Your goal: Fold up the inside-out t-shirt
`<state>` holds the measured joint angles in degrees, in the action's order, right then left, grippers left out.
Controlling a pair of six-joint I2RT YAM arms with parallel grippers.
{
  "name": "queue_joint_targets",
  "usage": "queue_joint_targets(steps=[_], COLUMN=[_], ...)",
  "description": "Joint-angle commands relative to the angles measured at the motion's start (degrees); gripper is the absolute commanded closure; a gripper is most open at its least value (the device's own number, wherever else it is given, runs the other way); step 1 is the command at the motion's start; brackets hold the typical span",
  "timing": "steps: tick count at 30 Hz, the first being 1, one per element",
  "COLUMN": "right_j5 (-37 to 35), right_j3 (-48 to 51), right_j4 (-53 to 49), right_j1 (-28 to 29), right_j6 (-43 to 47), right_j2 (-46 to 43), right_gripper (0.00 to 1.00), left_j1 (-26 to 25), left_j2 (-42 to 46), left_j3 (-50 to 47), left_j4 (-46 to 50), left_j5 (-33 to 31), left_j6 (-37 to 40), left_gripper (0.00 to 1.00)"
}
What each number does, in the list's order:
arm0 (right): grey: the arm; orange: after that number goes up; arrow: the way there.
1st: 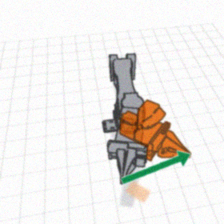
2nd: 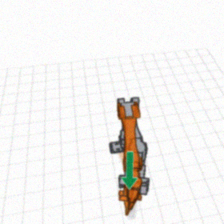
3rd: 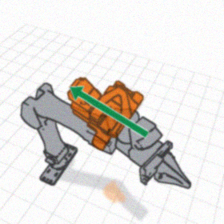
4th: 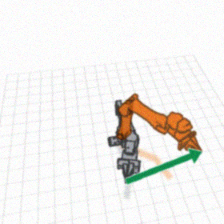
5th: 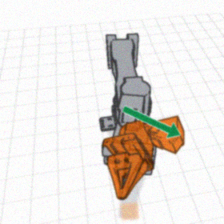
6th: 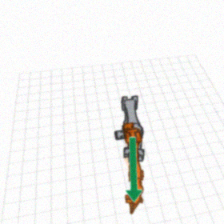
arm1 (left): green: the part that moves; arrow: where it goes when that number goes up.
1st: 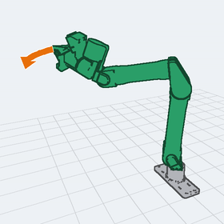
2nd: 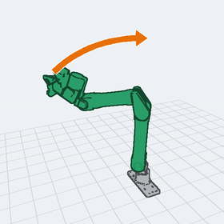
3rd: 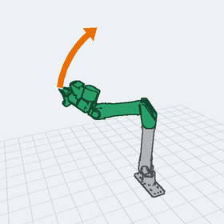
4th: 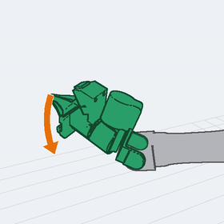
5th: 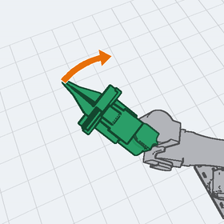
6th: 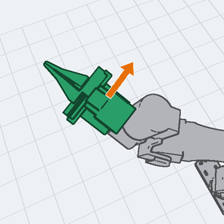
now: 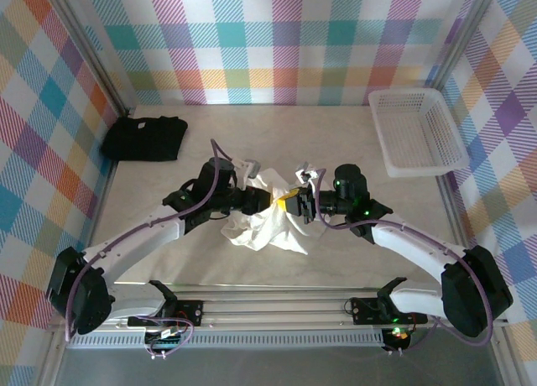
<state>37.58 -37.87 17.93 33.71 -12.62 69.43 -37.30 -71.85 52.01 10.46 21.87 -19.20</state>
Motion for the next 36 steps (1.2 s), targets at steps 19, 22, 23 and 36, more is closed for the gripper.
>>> queue_joint_targets(steps=[19,22,23,36], right_j5=[-45.0,-33.7,-29.3,-25.1], right_j3=[-11.2,-7.8,-6.8,-9.4], right_j4=[-32.1,-28.0,-26.4,-5.8], right_j1=[6.5,6.7,6.9,12.3], right_j6=[14.4,17.8,17.8,2.5], right_j2=[-7.5,-12.8,-14.4,0.1], right_gripper=[0.58,0.49,0.44,0.31], left_j1=[0.6,0.6,0.5,-1.5], left_j2=[7.3,5.9,5.5,4.5], left_j3=[20.9,21.6,21.8,20.3], left_j4=[21.6,22.8,23.3,20.5], left_j5=[4.3,3.5,2.6,1.9], left_j6=[0.6,0.6,0.6,-1.1], left_gripper=[1.0,1.0,1.0,1.0])
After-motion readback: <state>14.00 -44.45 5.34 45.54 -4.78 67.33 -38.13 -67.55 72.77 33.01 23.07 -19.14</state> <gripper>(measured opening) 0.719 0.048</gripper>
